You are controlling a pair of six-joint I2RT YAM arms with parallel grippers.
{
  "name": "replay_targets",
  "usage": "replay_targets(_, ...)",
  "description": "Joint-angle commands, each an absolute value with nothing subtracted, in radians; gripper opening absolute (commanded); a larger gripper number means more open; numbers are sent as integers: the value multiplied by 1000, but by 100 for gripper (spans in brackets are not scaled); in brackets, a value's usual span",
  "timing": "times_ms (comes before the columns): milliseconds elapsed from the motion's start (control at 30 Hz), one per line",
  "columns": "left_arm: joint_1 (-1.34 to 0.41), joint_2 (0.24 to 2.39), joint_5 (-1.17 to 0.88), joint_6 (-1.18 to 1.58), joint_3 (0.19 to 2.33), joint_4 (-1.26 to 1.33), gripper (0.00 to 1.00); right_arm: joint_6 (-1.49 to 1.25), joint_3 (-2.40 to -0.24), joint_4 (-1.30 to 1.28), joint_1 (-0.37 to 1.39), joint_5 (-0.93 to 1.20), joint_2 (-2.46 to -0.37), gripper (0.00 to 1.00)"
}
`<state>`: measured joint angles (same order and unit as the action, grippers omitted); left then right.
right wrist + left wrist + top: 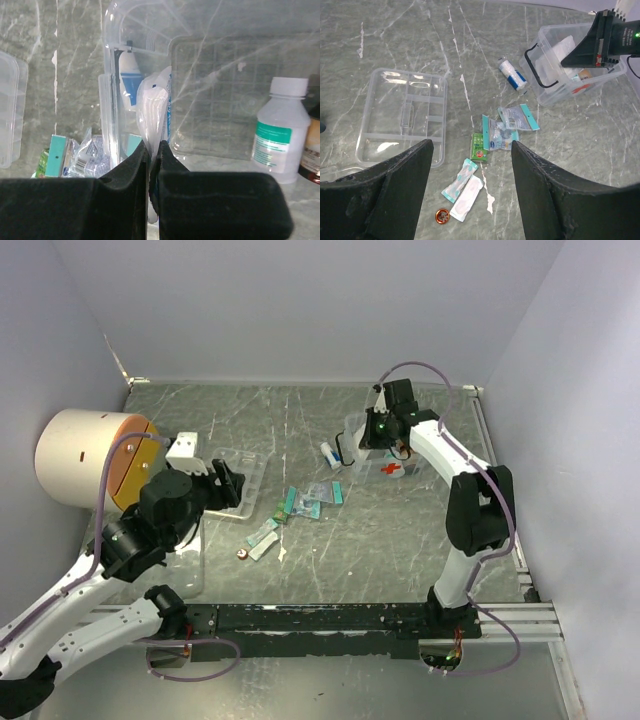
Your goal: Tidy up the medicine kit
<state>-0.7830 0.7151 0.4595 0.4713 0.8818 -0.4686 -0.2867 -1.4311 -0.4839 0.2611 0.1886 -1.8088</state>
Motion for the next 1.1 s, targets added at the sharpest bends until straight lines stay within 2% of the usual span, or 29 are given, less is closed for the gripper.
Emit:
replay_targets(0, -790, 703, 456, 472, 873, -452, 75, -310, -1451, -512, 256, 272, -1834, 0)
replay_targets(367, -791, 702, 459, 473, 870, -449, 75, -298, -1442, -545, 256, 247, -1884, 0)
replay_targets(567, -790, 697, 460, 475, 867, -451, 76, -283, -1442, -545, 255, 228, -1906, 3)
replay_targets(633, -790, 696, 461, 476, 866, -451, 76, -282, -1443, -549, 256, 221, -1910, 7)
replay_targets(700, -791, 696, 460, 476, 865, -450, 76, -288, -1443, -556, 255, 192, -1906, 20)
replay_targets(800, -790, 696, 462, 478, 865, -451, 75, -290, -1434, -550, 255, 160, -1886, 33)
replay_targets(900, -791, 698, 466, 480, 862, -453, 75, -283, -1435, -550, 256, 134, -1870, 39)
replay_targets(1067, -790, 693, 474, 482, 864, -457, 75, -274, -1445, -558, 255, 75, -1850, 44)
